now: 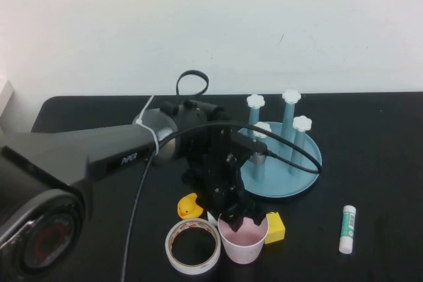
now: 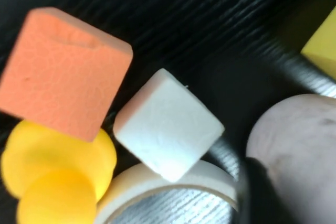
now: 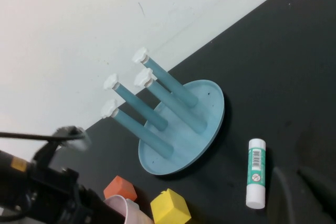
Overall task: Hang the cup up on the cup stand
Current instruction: Pick up the cup from the table, then adjust the cup with two arms
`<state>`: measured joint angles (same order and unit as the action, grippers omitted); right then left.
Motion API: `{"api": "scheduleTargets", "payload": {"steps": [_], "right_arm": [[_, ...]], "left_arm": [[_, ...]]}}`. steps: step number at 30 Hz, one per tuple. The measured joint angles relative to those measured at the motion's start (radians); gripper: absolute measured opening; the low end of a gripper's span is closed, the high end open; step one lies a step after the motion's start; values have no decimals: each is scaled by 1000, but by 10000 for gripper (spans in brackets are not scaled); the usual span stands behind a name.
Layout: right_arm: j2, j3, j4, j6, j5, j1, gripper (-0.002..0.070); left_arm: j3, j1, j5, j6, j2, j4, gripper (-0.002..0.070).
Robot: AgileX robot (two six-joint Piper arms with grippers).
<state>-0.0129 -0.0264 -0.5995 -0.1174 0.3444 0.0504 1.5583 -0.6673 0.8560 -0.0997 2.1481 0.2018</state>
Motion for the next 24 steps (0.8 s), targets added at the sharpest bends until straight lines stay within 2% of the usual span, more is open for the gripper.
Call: {"api": "scheduleTargets", "payload": {"steps": [4, 7, 11, 16, 24], "right_arm": [[0, 0, 0, 0, 0, 0, -1], [0, 0, 0, 0, 0, 0, -1], [0, 0, 0, 2, 0, 0, -1], [0, 0, 0, 4, 0, 0, -1], [0, 0, 0, 22, 0, 0, -1]], "left_arm": [[0, 0, -3, -35, 27, 11, 85], [0, 0, -6, -56, 26, 11, 24], [0, 0, -6, -83, -26, -3, 14], [-73, 0, -60, -125, -207, -18, 14], [-474, 0, -283, -170, -588, -16, 14]]}}
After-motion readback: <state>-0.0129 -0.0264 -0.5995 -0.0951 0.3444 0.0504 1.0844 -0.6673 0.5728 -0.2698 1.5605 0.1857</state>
